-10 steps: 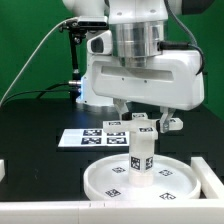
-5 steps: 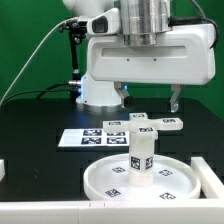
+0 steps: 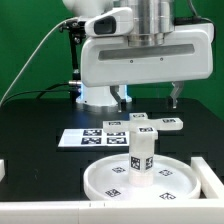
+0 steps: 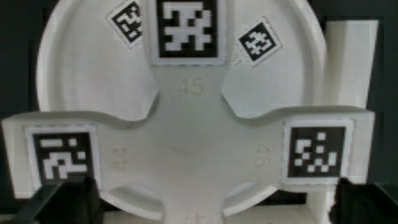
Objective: Assemble round table
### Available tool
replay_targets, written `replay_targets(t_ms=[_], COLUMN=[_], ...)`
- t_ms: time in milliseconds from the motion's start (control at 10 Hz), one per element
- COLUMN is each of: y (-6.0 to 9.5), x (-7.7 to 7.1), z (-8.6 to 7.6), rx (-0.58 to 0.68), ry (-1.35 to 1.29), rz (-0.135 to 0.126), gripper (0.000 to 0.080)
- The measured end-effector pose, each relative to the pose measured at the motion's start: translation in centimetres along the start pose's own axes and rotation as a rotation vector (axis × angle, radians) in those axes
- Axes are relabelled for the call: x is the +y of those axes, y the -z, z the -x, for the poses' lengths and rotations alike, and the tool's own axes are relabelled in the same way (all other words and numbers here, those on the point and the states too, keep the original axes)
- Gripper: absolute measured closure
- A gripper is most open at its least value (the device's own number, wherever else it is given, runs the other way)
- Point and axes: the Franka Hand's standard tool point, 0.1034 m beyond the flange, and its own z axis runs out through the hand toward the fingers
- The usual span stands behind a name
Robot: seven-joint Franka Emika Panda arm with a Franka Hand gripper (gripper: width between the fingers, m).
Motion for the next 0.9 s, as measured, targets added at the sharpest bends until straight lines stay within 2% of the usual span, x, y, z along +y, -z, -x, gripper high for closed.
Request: replay_targets(t_ms=[200,300,400,500,600,900], y=[0.0,-0.3,-0.6,-0.7,-1.0,-1.2], x=[0.2,0.2,0.1,0.3,0.5,0.5], z=[-0.1,-0.5,-0.2,-0.3,-0.1,0.0], rx=[0.009,0.055,0.057,0.075,0.084,0.073], ry=[0.167,0.35,0.472,0.624,0.675,0.656], rz=[0.007,0.048,0.057,0.081,0.093,0.087], gripper=[0.0151,0.0151,0.0151,0.0151,0.0151,0.0151])
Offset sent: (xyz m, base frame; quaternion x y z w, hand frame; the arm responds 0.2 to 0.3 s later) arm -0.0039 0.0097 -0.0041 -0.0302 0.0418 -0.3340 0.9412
